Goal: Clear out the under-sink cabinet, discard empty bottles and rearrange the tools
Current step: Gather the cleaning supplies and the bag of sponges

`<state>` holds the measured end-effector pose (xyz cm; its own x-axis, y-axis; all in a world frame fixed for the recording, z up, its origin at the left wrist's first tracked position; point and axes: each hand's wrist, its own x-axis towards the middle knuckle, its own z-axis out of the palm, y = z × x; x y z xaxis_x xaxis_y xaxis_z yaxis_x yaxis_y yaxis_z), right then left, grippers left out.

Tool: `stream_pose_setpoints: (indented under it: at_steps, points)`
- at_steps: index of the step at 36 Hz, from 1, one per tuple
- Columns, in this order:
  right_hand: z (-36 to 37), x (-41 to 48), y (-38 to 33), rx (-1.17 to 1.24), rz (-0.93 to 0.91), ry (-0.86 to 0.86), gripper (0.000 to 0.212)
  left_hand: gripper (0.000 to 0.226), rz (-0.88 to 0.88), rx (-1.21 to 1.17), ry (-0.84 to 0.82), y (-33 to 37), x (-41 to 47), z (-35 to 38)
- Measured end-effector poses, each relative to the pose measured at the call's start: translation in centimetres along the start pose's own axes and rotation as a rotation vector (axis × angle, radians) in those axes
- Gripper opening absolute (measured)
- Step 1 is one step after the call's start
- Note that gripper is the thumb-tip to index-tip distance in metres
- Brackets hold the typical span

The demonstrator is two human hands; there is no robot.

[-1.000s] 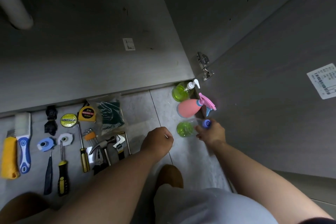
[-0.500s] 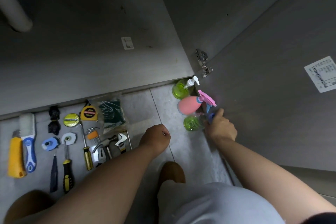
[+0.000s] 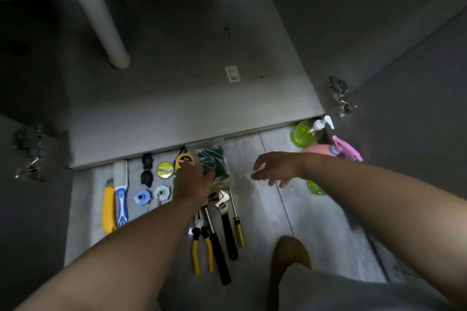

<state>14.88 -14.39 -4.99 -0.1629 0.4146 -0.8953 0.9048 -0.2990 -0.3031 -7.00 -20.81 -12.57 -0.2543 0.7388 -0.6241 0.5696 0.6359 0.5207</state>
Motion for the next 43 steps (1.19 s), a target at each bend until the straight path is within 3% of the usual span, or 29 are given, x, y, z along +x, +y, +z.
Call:
stream_pose_setpoints:
  at_steps: [3, 7, 13, 20, 24, 28, 32, 37, 39, 41, 43]
  points:
    - [2.2, 3.1, -1.5, 0.042, 0.016, 0.022, 0.063, 0.082, -0.114, -0.109, -0.002, -0.2, 0.9, 0.4]
    - [5.0, 6.3, -2.7, 0.218, 0.02, 0.075, 0.08, 0.064, -0.152, -0.215, -0.107, 0.5, 2.1, 1.5]
    - [7.4, 8.8, -3.9, 0.534, 0.021, 0.053, 0.051, 0.039, -0.151, -0.37, -0.188, 0.6, 2.6, 2.7]
    - [8.0, 8.5, -3.3, 0.728, 0.021, 0.136, 0.044, 0.021, -0.174, -0.547, -0.275, 0.8, 2.6, 2.0]
    - [6.3, 5.6, -2.8, 0.814, 0.045, 0.111, 0.035, 0.014, -0.154, -0.553, -0.319, 2.5, 1.4, 1.0]
    - [3.5, 0.7, -2.4, 0.822, 0.04, 0.106, 0.028, 0.032, -0.097, -0.532, -0.343, 5.7, -1.8, -1.3]
    - [0.8, -5.3, -1.9, 0.917, 0.007, 0.149, 0.023, 0.033, -0.021, -0.612, -0.348, 8.6, -5.6, -4.1]
    - [-0.8, -12.4, -1.9, 1.138, -0.185, 0.169, 0.037, 0.019, 0.142, -0.744, -0.206, 12.2, -10.2, -7.8]
    - [-0.7, -14.8, -2.5, 1.198, -0.277, 0.164, 0.043, 0.034, 0.177, -0.788, -0.139, 13.4, -11.8, -9.1]
    - [-0.5, -16.9, -3.3, 1.278, -0.357, 0.185, 0.049, 0.043, 0.191, -0.834, -0.188, 14.1, -13.7, -10.7]
    - [-0.2, -18.4, -4.0, 1.342, -0.38, 0.248, 0.053, 0.037, 0.239, -0.851, -0.287, 14.4, -15.6, -12.1]
